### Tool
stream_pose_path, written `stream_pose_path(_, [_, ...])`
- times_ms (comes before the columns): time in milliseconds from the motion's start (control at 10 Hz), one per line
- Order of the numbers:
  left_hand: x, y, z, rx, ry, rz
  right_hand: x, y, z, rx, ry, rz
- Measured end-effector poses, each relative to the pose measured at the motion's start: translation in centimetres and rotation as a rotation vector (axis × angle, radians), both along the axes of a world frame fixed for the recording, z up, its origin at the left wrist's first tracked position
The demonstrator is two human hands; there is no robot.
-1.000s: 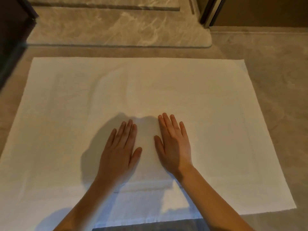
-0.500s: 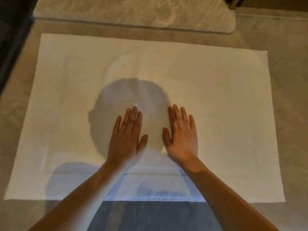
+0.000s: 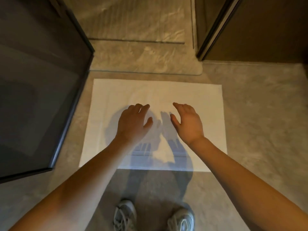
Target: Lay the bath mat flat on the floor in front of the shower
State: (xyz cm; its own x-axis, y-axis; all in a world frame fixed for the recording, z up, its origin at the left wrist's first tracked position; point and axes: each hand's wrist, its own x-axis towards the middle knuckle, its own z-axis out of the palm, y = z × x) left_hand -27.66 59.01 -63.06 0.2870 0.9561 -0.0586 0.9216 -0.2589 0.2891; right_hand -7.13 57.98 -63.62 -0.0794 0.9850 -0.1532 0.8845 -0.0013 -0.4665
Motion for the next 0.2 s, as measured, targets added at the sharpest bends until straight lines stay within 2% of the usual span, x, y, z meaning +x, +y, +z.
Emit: stream_pose_path(200, [1.4,-1.0,26.7,0.128,-0.094,0.012,0.1,-1.1,27.6,0.177,0.031,-0.076])
